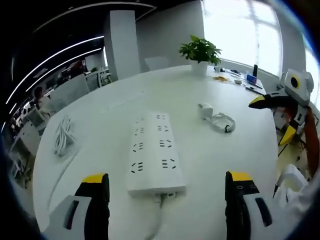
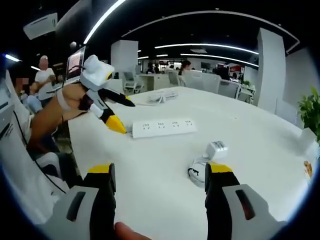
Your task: Straighten the power strip on the desk, plug the charger into it
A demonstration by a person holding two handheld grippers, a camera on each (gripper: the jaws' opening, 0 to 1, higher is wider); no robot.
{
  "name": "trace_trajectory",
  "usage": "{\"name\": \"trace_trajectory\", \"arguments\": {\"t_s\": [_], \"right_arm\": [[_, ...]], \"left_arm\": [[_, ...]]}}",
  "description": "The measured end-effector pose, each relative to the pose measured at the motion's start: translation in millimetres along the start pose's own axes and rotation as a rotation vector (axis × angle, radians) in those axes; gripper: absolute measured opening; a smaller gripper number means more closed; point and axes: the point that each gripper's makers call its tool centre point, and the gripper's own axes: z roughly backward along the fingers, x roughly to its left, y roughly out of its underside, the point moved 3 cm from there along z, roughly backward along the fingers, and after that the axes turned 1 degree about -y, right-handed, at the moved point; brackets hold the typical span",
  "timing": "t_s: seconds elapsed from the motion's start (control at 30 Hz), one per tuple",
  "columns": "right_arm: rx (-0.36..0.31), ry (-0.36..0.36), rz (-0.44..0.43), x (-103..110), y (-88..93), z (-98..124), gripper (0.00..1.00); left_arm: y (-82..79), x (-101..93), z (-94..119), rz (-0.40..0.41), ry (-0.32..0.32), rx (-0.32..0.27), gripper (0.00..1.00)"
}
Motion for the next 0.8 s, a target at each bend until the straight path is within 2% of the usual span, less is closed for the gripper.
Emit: {"name": "trace_trajectory", "arguments": {"t_s": [0.17,0.33,0.4,0.5,0.8], "right_arm": [[-0.002,-0.009,-0.001,0,0.8,1,0.71],[-0.004,-0.013,-0.012,-2,4.7,0,0.70],[-0.007,-0.019,-0.022,-2,6.1,-1,0.70],[-0.001,-0.025,-0.029,-1,8.3,-3,0.69],[0.021,-0.031,-0.036,0,14.0,-6,0.69]], "left_arm": [[-3.0,6.5,-20,0.028,0.015,0.026,0.96],[-6.7,11.7,-41,0.021,0.014,0.062,0.96],[-7.6,13.9,-47,0.016,0.015,0.078,0.93],[-4.3,19.0,-53,0.017,0.007,0.124,0.90],[1.3,26.0,-62,-0.010,-0.006,0.178,0.90]]}}
